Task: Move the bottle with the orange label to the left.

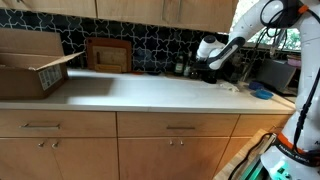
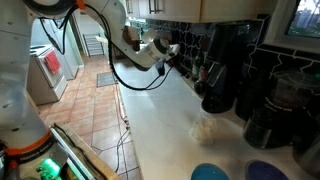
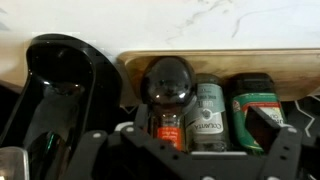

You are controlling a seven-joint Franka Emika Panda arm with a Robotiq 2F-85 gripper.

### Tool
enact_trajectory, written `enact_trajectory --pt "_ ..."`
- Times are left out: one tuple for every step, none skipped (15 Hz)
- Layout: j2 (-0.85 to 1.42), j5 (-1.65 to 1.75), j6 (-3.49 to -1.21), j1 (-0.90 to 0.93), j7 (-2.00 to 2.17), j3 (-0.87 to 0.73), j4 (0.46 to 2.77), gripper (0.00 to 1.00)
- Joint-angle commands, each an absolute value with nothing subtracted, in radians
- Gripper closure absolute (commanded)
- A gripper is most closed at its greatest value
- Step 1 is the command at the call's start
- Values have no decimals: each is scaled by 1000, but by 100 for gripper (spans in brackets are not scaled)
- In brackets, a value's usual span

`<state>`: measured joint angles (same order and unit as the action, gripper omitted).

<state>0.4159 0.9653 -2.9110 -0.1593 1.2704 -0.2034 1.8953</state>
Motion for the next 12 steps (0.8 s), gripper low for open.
enact_trajectory --pt "532 1027 -2932 -126 1375 -259 1768 0" --pt "554 1036 -2931 -120 1396 -272 1738 0" --pt "575 1035 -2927 -118 1406 -281 1712 0" --pt "593 1030 -2925 -119 1409 -285 1691 0" --pt "611 1035 -2925 -113 1421 -299 1667 0" --pt "626 1032 -2922 -109 1428 -307 1648 0" --pt "638 1033 -2917 -103 1439 -317 1631 0" --pt "650 1031 -2913 -97 1449 -327 1615 0" --pt "663 1035 -2915 -90 1463 -340 1598 0" --pt "675 1038 -2914 -83 1473 -352 1580 0" --pt "687 1041 -2913 -75 1486 -365 1565 0" --pt "699 1045 -2912 -68 1498 -380 1550 0"
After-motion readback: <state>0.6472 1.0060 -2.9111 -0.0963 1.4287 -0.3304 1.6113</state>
